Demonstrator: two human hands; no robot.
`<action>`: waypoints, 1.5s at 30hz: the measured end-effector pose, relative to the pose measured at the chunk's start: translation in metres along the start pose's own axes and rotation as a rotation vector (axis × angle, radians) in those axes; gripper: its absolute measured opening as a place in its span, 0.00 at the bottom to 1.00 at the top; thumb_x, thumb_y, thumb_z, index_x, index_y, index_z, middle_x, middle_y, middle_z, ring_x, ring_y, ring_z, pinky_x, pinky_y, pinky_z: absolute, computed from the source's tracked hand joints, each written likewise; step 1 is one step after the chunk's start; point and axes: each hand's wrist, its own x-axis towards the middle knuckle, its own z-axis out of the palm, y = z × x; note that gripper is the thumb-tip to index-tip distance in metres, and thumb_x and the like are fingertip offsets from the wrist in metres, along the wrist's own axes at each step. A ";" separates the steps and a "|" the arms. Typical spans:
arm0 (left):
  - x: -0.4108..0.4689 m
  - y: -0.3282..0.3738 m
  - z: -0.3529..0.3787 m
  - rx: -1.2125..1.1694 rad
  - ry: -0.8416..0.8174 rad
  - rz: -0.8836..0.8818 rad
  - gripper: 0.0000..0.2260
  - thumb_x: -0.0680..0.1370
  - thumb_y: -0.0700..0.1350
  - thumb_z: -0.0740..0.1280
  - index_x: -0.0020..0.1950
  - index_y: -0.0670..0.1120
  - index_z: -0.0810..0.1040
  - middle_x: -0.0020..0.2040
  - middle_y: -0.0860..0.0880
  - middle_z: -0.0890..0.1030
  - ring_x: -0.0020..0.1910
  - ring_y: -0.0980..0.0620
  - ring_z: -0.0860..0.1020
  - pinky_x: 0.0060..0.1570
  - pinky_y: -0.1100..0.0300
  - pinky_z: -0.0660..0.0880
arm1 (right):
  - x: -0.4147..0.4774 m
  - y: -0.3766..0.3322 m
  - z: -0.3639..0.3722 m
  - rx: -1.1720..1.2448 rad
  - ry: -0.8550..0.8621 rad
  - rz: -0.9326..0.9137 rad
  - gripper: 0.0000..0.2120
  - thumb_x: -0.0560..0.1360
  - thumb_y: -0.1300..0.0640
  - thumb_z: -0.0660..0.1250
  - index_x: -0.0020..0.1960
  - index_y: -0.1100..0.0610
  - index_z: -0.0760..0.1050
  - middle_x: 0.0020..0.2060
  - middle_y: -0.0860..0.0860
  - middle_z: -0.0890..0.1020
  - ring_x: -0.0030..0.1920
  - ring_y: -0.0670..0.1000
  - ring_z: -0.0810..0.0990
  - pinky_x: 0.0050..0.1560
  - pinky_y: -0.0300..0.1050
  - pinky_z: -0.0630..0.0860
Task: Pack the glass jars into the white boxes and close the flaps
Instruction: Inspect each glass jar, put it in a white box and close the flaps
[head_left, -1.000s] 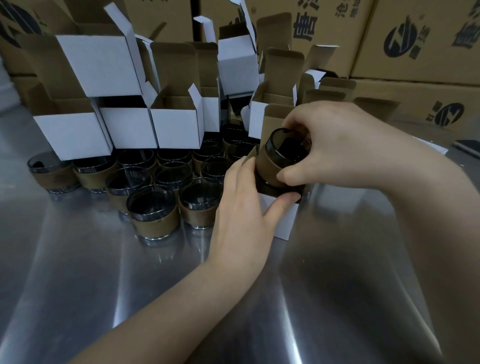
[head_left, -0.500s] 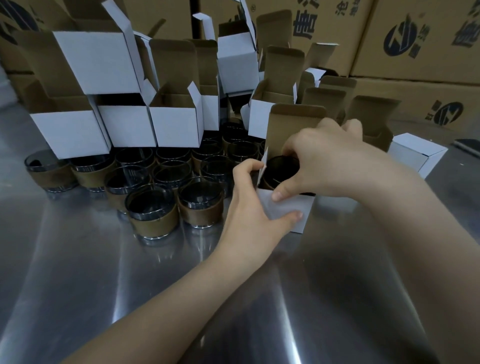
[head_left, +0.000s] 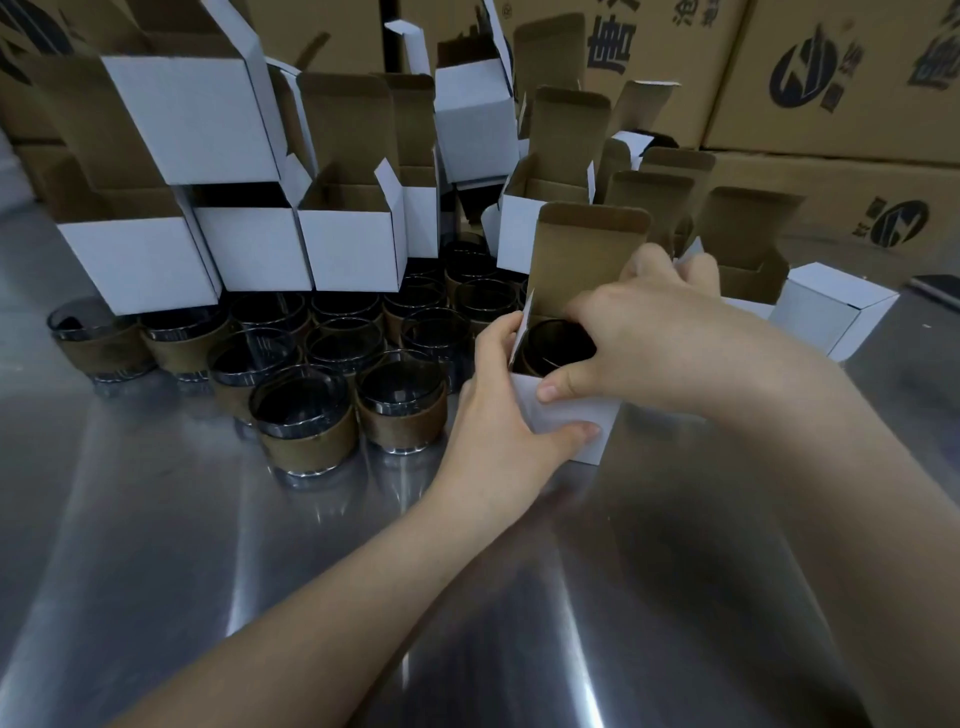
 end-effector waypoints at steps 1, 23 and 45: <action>0.000 0.001 0.000 0.007 0.002 -0.003 0.42 0.70 0.42 0.77 0.74 0.59 0.56 0.63 0.66 0.66 0.60 0.76 0.64 0.50 0.84 0.61 | 0.000 -0.001 0.001 -0.005 0.005 -0.001 0.24 0.72 0.30 0.61 0.54 0.49 0.78 0.42 0.48 0.74 0.53 0.51 0.56 0.51 0.52 0.53; -0.009 0.014 0.002 0.191 0.128 0.019 0.42 0.71 0.44 0.76 0.76 0.58 0.54 0.72 0.55 0.60 0.72 0.59 0.60 0.71 0.60 0.61 | 0.003 0.024 0.003 0.631 0.323 -0.098 0.14 0.74 0.61 0.65 0.54 0.45 0.79 0.47 0.42 0.81 0.52 0.43 0.79 0.47 0.31 0.73; -0.008 0.027 -0.008 0.866 0.079 0.337 0.27 0.73 0.45 0.75 0.71 0.46 0.73 0.64 0.37 0.75 0.69 0.36 0.70 0.63 0.44 0.73 | 0.015 0.030 0.016 1.153 0.282 -0.023 0.07 0.65 0.64 0.58 0.40 0.54 0.67 0.34 0.54 0.80 0.42 0.53 0.85 0.49 0.55 0.83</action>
